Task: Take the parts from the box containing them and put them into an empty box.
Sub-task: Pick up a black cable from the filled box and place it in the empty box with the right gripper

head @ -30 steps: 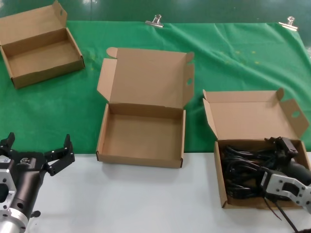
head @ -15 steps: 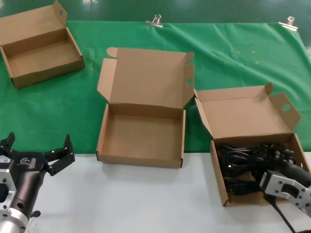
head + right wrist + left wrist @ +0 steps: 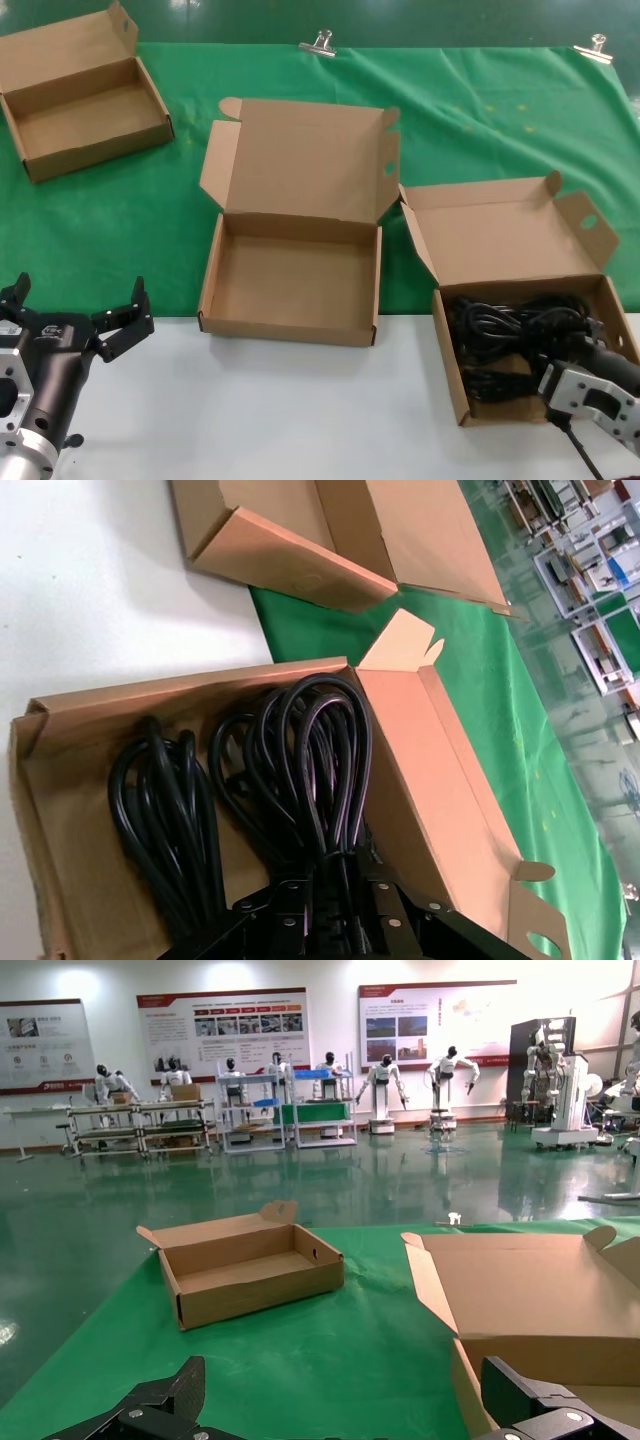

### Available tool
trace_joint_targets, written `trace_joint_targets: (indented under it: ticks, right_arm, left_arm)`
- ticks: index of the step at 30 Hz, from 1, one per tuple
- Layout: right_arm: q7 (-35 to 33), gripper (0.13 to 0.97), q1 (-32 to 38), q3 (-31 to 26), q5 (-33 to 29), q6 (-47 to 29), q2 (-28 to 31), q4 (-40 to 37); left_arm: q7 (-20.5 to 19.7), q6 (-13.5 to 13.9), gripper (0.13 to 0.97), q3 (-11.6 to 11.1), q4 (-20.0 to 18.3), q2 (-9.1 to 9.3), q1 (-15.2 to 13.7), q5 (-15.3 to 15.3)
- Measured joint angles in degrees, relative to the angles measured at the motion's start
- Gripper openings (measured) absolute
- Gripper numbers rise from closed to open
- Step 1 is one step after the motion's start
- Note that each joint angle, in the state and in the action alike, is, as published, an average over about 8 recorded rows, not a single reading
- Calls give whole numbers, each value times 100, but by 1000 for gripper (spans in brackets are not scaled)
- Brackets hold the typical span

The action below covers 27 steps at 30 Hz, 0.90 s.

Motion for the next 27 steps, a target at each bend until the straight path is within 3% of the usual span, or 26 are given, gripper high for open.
trace_joint_targets:
  ticks: [10, 20, 27]
  right_arm:
    - [143, 224, -42, 0, 0, 110, 286, 447]
    - [241, 217, 8, 0, 0, 634, 706, 1575]
    - [78, 216, 216, 0, 0, 809, 347, 1892]
  left_arm:
    - [0, 0, 966, 0, 0, 0, 0, 0]
    - [0, 0, 966, 0, 0, 0, 0, 0]
    - [0, 0, 966, 0, 0, 0, 0, 0]
